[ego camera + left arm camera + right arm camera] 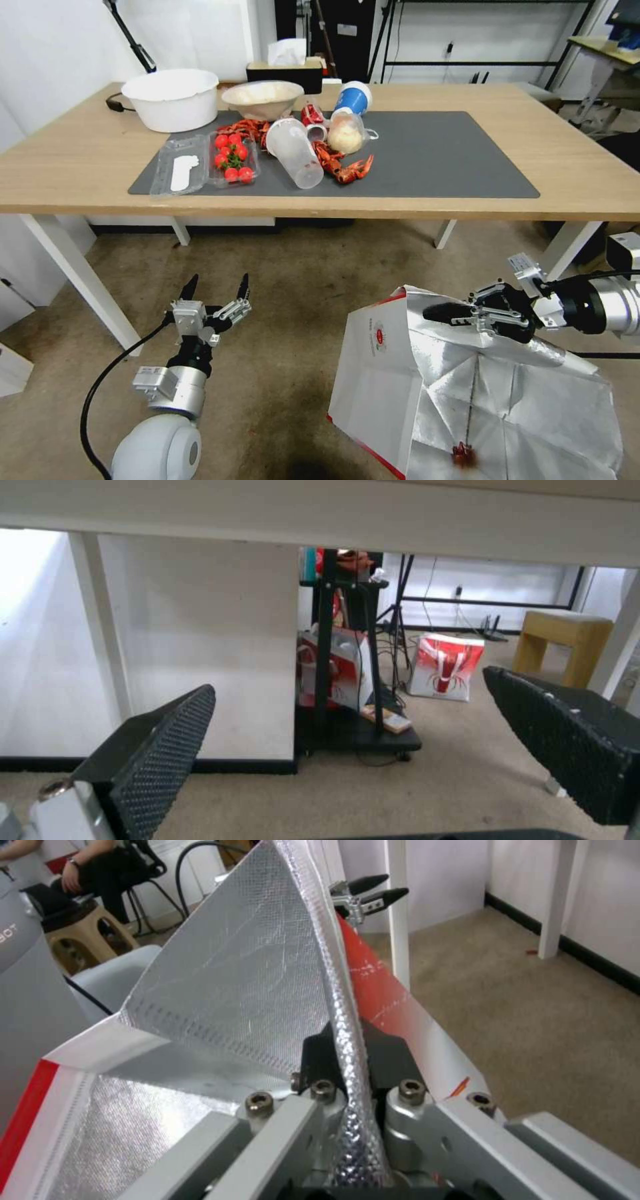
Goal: Pick up the food delivery bag from the floor and place it on the table.
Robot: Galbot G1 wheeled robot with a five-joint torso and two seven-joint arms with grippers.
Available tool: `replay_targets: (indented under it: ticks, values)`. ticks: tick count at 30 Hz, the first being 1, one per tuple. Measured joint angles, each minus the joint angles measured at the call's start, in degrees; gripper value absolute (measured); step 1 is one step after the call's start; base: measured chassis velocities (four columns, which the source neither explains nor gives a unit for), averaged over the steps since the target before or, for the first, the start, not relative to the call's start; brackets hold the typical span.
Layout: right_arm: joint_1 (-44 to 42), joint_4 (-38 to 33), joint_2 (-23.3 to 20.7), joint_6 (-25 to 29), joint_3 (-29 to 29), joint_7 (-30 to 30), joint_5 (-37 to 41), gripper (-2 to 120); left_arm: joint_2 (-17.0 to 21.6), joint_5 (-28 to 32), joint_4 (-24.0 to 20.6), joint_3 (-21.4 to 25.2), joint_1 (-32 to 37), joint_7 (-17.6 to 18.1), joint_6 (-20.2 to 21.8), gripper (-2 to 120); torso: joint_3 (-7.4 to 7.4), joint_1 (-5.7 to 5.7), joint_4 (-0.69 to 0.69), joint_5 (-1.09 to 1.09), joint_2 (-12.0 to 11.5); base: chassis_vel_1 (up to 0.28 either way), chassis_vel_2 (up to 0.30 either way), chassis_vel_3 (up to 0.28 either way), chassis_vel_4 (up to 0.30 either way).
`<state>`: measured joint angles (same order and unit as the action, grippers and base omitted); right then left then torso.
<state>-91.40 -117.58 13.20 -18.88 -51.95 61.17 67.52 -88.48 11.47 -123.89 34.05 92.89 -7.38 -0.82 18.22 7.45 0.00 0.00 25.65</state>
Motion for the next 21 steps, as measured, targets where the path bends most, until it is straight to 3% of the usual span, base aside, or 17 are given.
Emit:
replay_targets:
  ticks: [13, 21]
  values:
    - [0.03, 0.02, -0.01, 0.00, 0.08, -0.04, 0.03, 0, -0.05, 0.00, 0.01, 0.00, 0.00, 0.00, -0.01, 100, 0.52, 0.29, 0.00, 0.00, 0.82, 0.000, 0.000, 0.000, 0.000]
    - [0.01, 0.22, -0.23, 0.01, 0.22, 0.04, 0.08, 0, -0.09, 0.00, 0.04, -0.01, -0.06, -0.02, -0.02, 100, 1.72, 0.94, 0.00, 0.00, 2.65, 0.000, 0.000, 0.000, 0.000]
